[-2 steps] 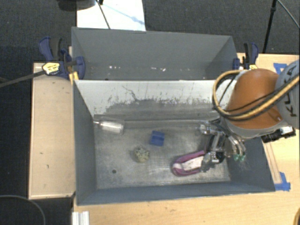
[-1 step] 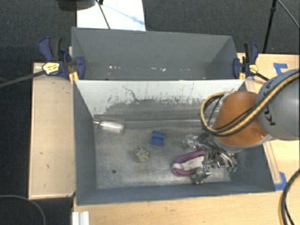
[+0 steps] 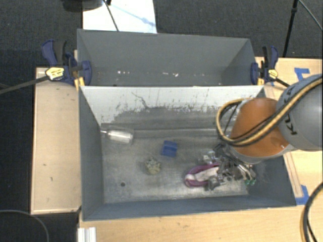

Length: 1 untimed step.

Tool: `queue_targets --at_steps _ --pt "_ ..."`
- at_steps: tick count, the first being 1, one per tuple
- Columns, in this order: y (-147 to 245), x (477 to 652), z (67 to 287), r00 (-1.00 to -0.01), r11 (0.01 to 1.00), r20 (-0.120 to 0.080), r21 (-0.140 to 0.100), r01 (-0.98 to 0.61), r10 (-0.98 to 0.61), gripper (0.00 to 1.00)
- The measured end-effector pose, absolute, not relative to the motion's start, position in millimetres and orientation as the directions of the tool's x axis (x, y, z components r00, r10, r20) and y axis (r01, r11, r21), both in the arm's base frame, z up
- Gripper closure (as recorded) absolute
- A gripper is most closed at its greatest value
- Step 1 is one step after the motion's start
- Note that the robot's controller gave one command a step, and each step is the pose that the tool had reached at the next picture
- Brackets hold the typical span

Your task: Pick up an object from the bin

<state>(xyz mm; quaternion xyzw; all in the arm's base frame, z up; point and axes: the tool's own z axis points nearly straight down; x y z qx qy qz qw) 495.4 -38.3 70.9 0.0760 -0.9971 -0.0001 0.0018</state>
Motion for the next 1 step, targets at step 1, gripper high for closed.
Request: queue_targets --at_steps 1 --pt "-52.0 492.2 222.3 -0.996 0.996 -0.009 -0.002 -0.092 -0.092 1.00"
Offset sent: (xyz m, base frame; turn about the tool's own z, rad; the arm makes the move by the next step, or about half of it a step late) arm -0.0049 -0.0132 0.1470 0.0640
